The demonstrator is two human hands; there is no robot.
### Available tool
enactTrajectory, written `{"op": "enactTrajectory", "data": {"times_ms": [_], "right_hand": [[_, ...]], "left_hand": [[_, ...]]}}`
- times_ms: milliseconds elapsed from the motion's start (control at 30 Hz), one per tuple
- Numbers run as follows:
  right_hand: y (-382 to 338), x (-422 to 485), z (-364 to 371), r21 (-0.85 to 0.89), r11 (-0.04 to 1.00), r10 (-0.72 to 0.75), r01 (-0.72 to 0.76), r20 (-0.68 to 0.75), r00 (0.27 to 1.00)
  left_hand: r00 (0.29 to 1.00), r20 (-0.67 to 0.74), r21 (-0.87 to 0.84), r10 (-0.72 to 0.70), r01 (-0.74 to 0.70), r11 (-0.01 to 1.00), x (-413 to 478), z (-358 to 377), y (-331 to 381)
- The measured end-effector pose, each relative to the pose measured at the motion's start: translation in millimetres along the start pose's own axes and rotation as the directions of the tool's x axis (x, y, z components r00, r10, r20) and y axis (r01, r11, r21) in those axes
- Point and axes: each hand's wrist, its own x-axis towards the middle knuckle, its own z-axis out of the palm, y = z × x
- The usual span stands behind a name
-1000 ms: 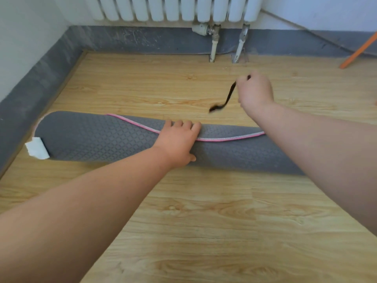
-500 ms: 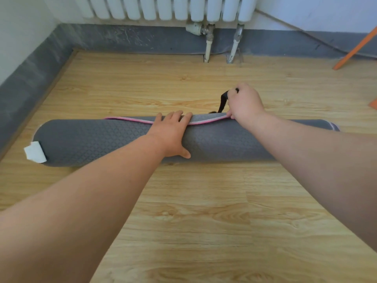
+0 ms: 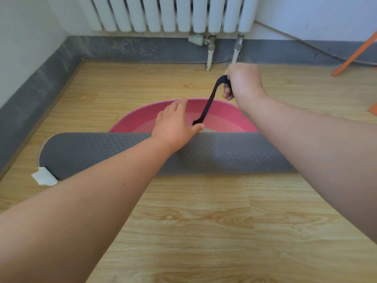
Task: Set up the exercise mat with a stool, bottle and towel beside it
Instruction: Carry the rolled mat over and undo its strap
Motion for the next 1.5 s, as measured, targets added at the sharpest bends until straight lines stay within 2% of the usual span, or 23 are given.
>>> {"op": "enactTrajectory", "data": {"times_ms": [67,133,200,233,367,533,667,767,933,967,1033,1100,1167,1267,1400,1500], "right_hand": [[0.1,-5.5,5.0,-0.014,0.998,0.064,-0.063,0.06,0.996],[0.6,-10.4,10.5,-0.019,0.994,0.112,-0.11,0.101,0.989],[1.2,-12.5,15.5,-0.041,0.991,0.132,-0.127,0.149,0.98],[3.6,-12.6,17.1,-0.044,0.99,0.14,-0.134,0.16,0.977],[14.3,-9.3,20.9,0.022,0.983,0.176,-0.18,0.127,0.976],[35.8,3.8,24.9,0.07,0.984,0.162,-0.162,0.012,0.987],[50.5,-4.0,20.9,-0.059,0.995,0.08,-0.082,-0.026,0.996],[39.4,-13.0,16.9,-0.215,0.974,0.076,-0.067,0.035,0.996],[13.4,-51.4,9.2,-0.36,0.929,0.15,-0.089,0.147,0.978],[7.0,-62.9,6.7,-0.365,0.926,0.163,-0.095,0.159,0.974],[-12.0,-91.1,1.2,-0.378,0.919,0.194,-0.111,0.188,0.963],[-31.7,-113.4,-4.5,-0.395,0.912,0.211,-0.111,0.219,0.953],[-66.7,-138.6,-9.6,-0.413,0.902,0.247,-0.123,0.263,0.932],[-132.8,-179.6,-18.1,-0.432,0.895,0.278,-0.115,0.337,0.899],[-216.8,-234.1,-32.9,-0.467,0.879,0.308,-0.092,0.411,0.858],[-273.5,-274.4,-44.0,-0.45,0.888,0.321,-0.093,0.463,0.826]], "left_hand": [[1.0,0.015,-0.103,-0.027,0.028,0.994,2.3,-2.3,10.4],[0.988,0.151,-0.283,-0.035,0.077,0.956,4.3,-2.1,19.2],[0.961,0.27,-0.518,-0.056,0.194,0.833,4.2,0.9,25.6],[0.955,0.287,-0.583,-0.077,0.237,0.777,4.1,2.9,27.7],[0.954,0.251,-0.633,-0.163,0.289,0.718,9.0,0.8,28.4],[0.908,0.333,-0.803,-0.255,0.415,0.428,21.3,-2.3,25.6],[0.894,0.313,-0.73,-0.32,0.442,0.522,24.5,-11.9,23.7],[0.848,0.366,-0.666,-0.383,0.526,0.53,16.4,-28.0,30.7],[0.735,0.499,-0.586,-0.459,0.676,0.446,-20.1,-76.0,40.4],[0.722,0.522,-0.56,-0.453,0.691,0.457,-27.7,-85.9,40.6],[0.701,0.553,-0.468,-0.449,0.708,0.529,-48.7,-113.1,40.0],[0.714,0.529,-0.375,-0.459,0.682,0.628,-68.0,-137.9,42.0],[0.71,0.502,-0.344,-0.494,0.688,0.639,-88.9,-176.3,45.8],[0.684,0.49,-0.365,-0.54,0.724,0.586,-116.0,-246.6,57.8],[0.686,0.465,-0.304,-0.56,0.717,0.627,-142.7,-341.3,78.6],[0.662,0.455,-0.222,-0.596,0.733,0.643,-158.8,-411.4,90.4]]}}
